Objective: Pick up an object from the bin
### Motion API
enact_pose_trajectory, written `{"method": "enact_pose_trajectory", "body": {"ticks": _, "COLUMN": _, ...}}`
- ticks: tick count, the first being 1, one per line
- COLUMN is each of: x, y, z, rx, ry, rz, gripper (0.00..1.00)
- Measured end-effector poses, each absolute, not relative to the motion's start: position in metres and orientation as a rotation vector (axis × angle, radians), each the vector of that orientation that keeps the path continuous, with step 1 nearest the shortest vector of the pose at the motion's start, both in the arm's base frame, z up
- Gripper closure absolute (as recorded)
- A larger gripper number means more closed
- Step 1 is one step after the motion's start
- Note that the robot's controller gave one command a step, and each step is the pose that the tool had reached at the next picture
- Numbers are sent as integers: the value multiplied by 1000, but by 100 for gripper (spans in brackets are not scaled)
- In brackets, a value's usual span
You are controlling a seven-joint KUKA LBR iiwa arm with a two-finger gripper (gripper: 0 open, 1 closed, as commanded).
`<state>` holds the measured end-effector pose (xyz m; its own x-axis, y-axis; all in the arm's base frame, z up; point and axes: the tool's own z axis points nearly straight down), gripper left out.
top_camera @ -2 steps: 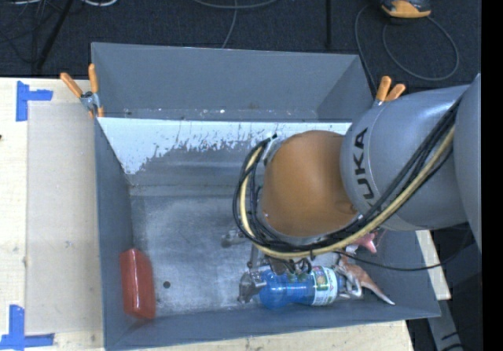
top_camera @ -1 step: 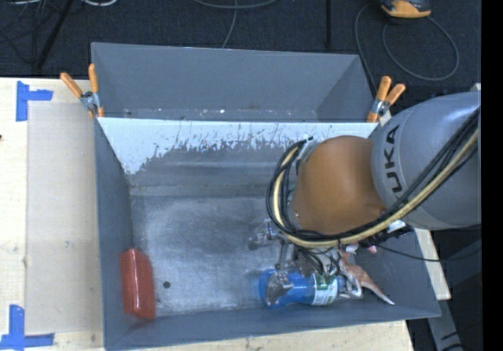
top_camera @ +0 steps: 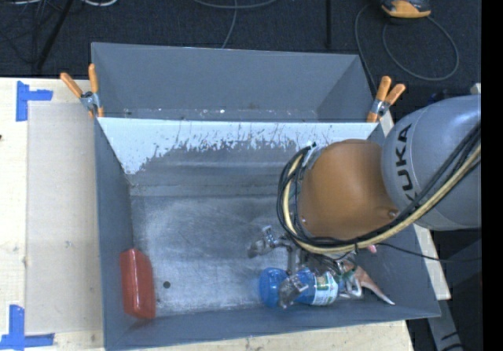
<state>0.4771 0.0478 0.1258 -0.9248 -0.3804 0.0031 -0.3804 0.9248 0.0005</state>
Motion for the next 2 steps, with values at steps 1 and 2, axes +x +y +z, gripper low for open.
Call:
{"method": "enact_pose_trajectory", "body": {"ticks": 1, "x": 479, "y": -16, "z": 75, "rx": 326, "ry": -3138, "rz": -3, "gripper": 0}}
{"method": "enact_pose_trajectory", "body": {"ticks": 2, "x": 479, "y": -28, "z": 72, "rx": 561, "ry": -3123, "rz": 3, "gripper": 100}}
